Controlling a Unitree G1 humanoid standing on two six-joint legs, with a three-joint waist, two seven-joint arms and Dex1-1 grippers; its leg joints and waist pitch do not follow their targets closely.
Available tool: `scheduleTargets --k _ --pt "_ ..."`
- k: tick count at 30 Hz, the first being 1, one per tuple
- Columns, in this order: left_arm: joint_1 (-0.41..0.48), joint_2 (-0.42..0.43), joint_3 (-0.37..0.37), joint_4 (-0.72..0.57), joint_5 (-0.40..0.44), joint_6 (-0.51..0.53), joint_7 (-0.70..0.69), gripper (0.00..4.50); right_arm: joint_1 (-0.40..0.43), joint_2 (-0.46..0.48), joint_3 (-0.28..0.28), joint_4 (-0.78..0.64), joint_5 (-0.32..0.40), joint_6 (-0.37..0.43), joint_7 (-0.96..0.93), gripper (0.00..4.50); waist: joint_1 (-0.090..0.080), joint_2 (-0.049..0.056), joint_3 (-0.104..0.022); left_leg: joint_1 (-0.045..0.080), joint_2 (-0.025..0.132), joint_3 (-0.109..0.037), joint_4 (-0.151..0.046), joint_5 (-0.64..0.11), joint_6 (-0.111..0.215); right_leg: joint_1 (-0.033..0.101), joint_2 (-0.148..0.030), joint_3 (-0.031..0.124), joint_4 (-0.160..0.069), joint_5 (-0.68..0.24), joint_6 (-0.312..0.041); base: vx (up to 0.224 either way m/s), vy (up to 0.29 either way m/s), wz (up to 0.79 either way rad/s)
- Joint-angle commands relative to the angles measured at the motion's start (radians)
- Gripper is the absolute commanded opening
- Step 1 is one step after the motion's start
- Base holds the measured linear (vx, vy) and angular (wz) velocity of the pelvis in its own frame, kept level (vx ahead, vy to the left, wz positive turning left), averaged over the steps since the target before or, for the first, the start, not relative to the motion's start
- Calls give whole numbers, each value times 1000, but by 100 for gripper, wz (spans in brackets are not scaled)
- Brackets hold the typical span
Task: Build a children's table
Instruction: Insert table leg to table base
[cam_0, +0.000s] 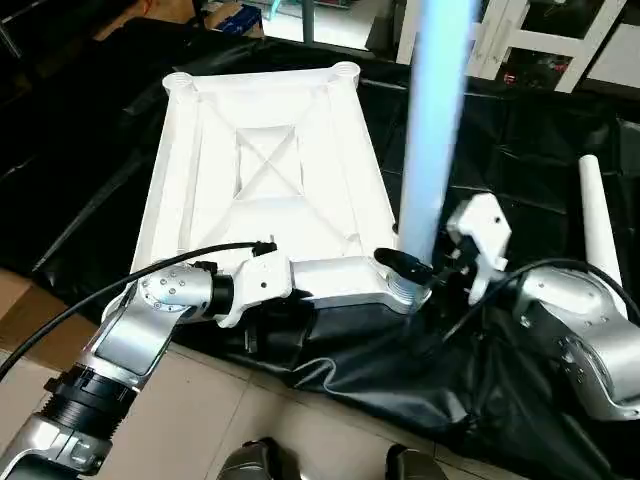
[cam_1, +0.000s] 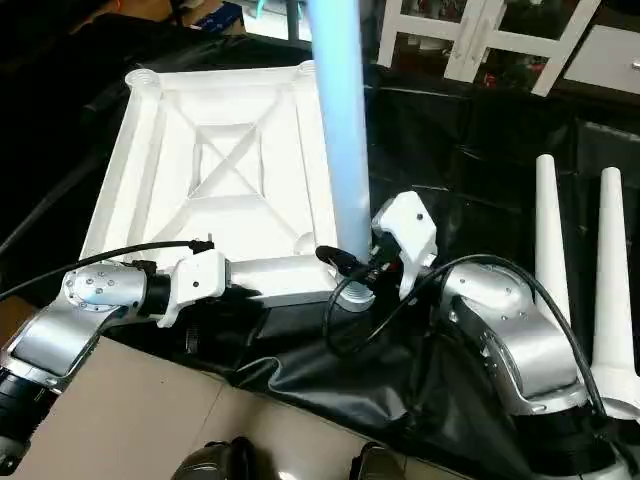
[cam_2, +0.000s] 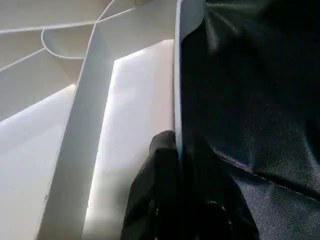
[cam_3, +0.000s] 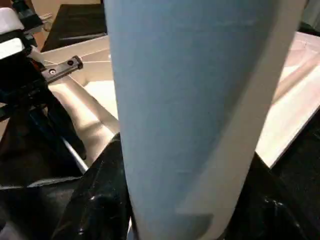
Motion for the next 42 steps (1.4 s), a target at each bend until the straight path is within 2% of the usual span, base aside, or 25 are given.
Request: scheduleTargets --k 1,4,5,9,11,13,14,15,18,23,28,30,32,42 --pt "19 -21 -12 14 -8 -14 20 0 27 -1 23 -7 14 14 35 191 -5 -25 -63 31 28 -5 -64 -165 104 44 13 -1 -55 -122 -212 0 0 0" --pt "18 -19 -12 14 -7 -13 19 0 33 2 18 -9 39 31 52 191 -4 -24 -63 32 28 -5 -64 -166 107 44 13 -1 -55 -119 -216 0 0 0" --pt "17 -19 -13 16 -7 -14 18 0 35 -5 32 -12 42 33 74 191 -3 -22 -64 32 28 -6 -64 -162 110 45 13 -1 -54 -111 -218 0 0 0" --pt "16 -19 -13 19 -5 -16 16 0 33 -14 64 -7 28 26 109 191 -4 -23 -63 32 28 -5 -64 -165 110 44 12 -1 -55 -113 -222 0 0 0" --pt "14 -19 -14 21 -4 -17 16 0 11 -21 97 9 3 19 135 191 -5 -24 -62 32 28 -6 -65 -170 105 45 13 -2 -55 -128 -220 0 0 0" --pt "13 -19 -14 21 -4 -17 16 0 5 -20 101 13 -1 18 136 191 -5 -22 -63 33 28 -6 -64 -173 103 44 12 -1 -55 -131 -221 0 0 0" --pt "13 -19 -14 21 -4 -17 16 0 1 -18 102 16 -2 18 135 191 -5 -23 -63 33 28 -5 -64 -172 103 44 12 -1 -55 -128 -221 0 0 0" --pt "14 -20 -15 21 -3 -17 17 0 -8 -16 106 24 -5 18 137 191 -5 -27 -64 33 28 -5 -63 -166 105 46 12 -1 -54 -118 -222 0 0 0" --pt "15 -23 -14 20 -3 -16 20 0 -28 -5 109 51 -17 17 140 191 -6 -28 -64 30 28 -5 -62 -155 113 45 12 -1 -52 -112 -226 0 0 0" --pt "15 -25 -14 21 -2 -16 23 0 -34 21 80 104 -10 25 114 191 -8 -27 -61 32 29 -6 -67 -199 94 42 10 0 -59 -179 -214 0 0 0" --pt "15 -26 -13 22 -1 -17 24 0 -22 44 38 156 0 19 92 191 -9 -27 -63 33 30 -7 -69 -208 83 41 12 -1 -59 -165 -215 0 0 0" --pt "13 -26 -12 25 0 -17 24 0 -14 58 7 193 7 11 76 191 -9 -23 -62 34 29 -7 -69 -210 84 40 12 0 -59 -160 -218 0 0 0" --pt "11 -27 -11 28 2 -19 24 0 -9 68 -13 211 10 5 65 191 -9 -26 -61 34 29 -7 -71 -227 80 40 12 0 -61 -178 -217 0 0 0" --pt "2 -33 -4 45 5 -28 27 0 37 105 -85 237 33 -28 24 191 -10 -23 -56 33 31 -10 -81 -290 49 34 10 0 -71 -252 -191 0 0 0"
